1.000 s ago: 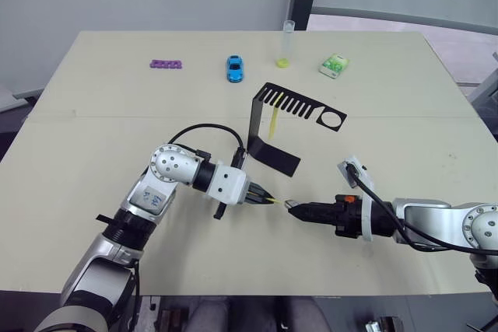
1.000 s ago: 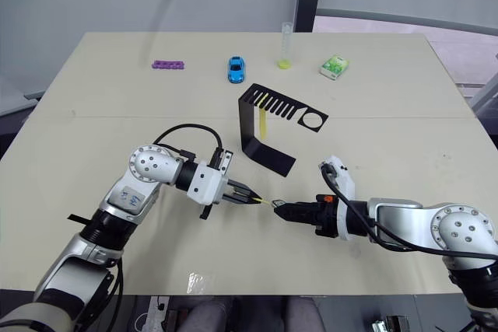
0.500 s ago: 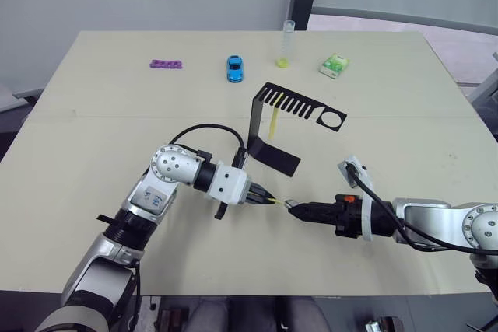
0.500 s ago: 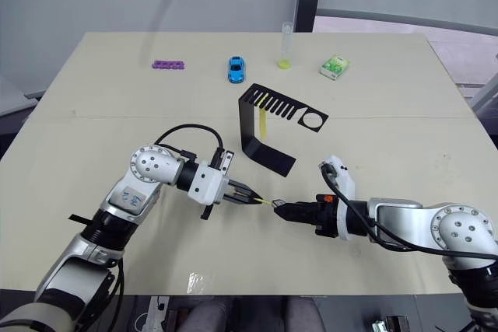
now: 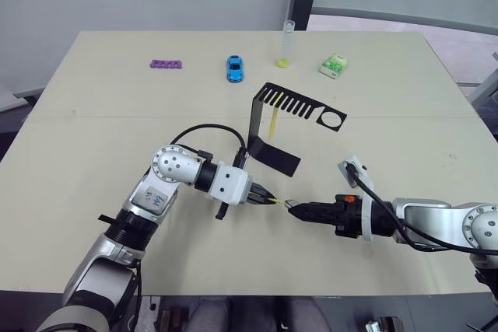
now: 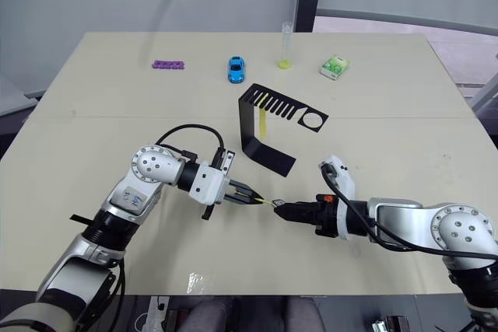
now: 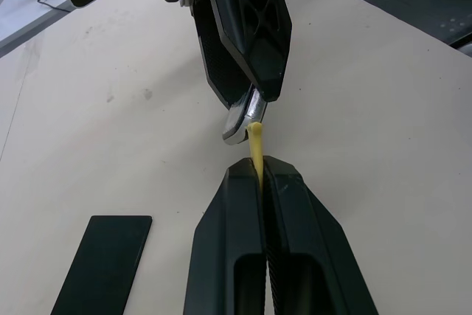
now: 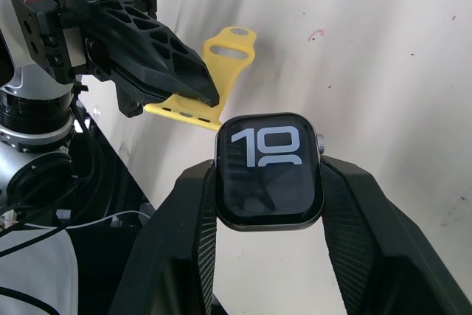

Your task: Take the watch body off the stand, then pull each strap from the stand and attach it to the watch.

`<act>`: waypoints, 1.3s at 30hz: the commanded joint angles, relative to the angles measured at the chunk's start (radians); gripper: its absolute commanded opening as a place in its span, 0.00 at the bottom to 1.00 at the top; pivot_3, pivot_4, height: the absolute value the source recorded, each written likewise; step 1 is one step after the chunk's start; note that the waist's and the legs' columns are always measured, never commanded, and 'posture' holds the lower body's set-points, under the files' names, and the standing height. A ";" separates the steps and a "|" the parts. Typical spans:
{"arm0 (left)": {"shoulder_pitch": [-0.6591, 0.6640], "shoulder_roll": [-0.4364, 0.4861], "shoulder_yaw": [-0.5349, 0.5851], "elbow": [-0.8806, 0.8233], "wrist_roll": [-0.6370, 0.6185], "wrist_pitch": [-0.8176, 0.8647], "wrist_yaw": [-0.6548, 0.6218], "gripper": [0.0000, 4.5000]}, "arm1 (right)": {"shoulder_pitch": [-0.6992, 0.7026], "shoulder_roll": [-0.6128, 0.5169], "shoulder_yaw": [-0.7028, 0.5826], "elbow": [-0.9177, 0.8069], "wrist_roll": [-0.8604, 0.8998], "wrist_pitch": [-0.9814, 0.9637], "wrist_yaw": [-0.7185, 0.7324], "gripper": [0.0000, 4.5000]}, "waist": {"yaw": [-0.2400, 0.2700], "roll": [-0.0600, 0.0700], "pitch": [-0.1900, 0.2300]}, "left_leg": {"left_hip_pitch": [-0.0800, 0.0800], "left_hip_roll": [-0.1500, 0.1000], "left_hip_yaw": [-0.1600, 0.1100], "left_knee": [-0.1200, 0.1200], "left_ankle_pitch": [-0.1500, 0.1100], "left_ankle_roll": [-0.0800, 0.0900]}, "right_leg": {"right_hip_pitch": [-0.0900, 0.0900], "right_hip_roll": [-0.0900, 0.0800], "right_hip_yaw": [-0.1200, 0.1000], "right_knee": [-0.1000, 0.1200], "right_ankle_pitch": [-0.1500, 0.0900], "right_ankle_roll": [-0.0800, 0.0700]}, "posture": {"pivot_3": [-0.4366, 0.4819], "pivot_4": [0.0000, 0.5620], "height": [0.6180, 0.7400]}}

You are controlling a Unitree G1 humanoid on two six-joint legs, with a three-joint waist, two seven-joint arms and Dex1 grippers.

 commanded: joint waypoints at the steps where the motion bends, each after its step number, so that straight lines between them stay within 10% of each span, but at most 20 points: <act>1: -0.010 -0.008 -0.004 -0.032 -0.005 0.001 0.010 0.00 | -0.008 0.007 -0.027 -0.034 0.025 -0.016 0.010 0.33 | 0.000 0.000 0.000 | 0.000 0.000 0.000 0.000 0.000 0.000 | 0.000 0.000 0.000 0.000 0.000 0.000 | 0.48 0.27 1.00; 39: 0.004 -0.044 -0.022 -0.060 0.004 0.029 0.035 0.00 | -0.027 0.028 -0.027 -0.027 0.025 -0.021 0.006 0.33 | 0.000 0.000 0.000 | 0.000 0.000 0.000 0.000 0.000 0.000 | 0.000 0.000 0.000 0.000 0.000 0.000 | 0.48 0.27 1.00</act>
